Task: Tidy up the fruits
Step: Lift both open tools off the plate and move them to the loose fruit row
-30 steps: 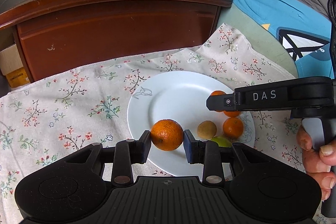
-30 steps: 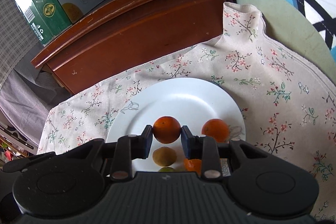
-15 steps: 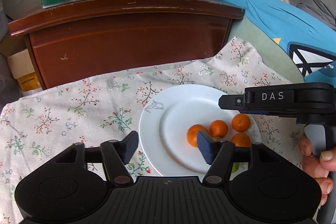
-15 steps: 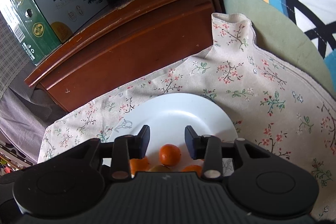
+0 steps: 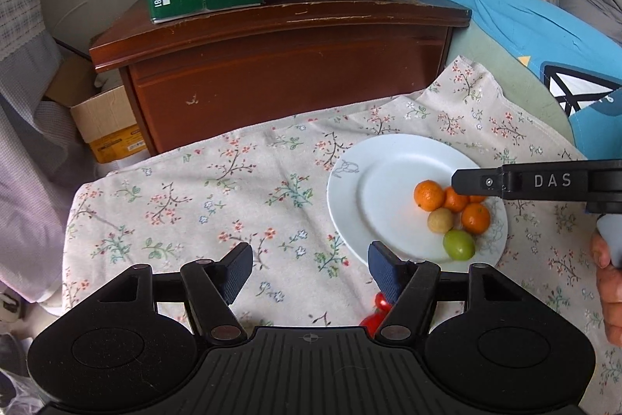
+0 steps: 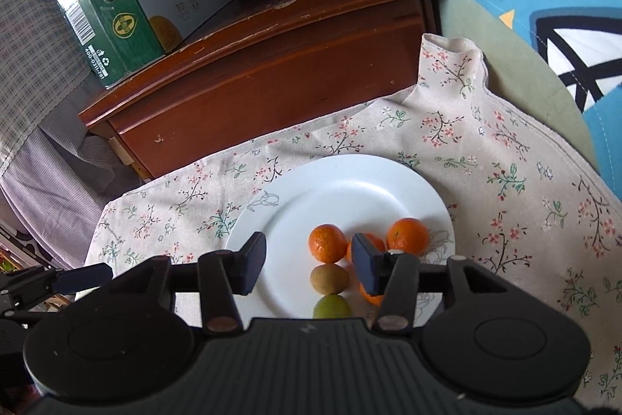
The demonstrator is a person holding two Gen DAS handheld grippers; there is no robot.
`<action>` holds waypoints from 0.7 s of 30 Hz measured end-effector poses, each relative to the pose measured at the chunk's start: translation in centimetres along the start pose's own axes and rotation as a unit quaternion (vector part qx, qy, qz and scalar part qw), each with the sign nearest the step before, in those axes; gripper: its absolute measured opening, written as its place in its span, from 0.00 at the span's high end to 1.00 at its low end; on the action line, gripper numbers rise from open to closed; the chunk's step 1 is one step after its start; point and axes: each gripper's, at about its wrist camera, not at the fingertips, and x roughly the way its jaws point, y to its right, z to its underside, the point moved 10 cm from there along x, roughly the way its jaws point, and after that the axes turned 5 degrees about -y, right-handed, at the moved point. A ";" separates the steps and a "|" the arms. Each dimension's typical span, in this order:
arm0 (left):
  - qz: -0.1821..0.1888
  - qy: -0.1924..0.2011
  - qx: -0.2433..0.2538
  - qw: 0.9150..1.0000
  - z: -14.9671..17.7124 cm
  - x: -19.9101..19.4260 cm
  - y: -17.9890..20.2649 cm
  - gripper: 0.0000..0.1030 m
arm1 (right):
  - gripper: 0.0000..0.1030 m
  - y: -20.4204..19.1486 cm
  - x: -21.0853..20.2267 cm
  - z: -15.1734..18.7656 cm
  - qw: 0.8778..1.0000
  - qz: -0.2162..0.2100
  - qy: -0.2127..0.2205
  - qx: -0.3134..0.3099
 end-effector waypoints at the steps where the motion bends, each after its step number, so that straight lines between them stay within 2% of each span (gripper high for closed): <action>1: -0.002 -0.002 0.003 1.000 0.4 -0.4 -0.3 0.36 | 0.52 -0.2 -0.2 0.3 1.000 -0.002 -0.002 0.001; 12: -0.008 0.005 -0.022 1.000 3.0 -3.9 -3.6 0.36 | 0.52 -3.0 -2.6 3.9 0.999 -0.026 -0.017 -0.020; 21: -0.017 0.001 -0.020 1.000 4.6 -4.3 -5.8 0.36 | 0.52 -5.2 -2.3 7.2 0.996 -0.046 -0.050 -0.062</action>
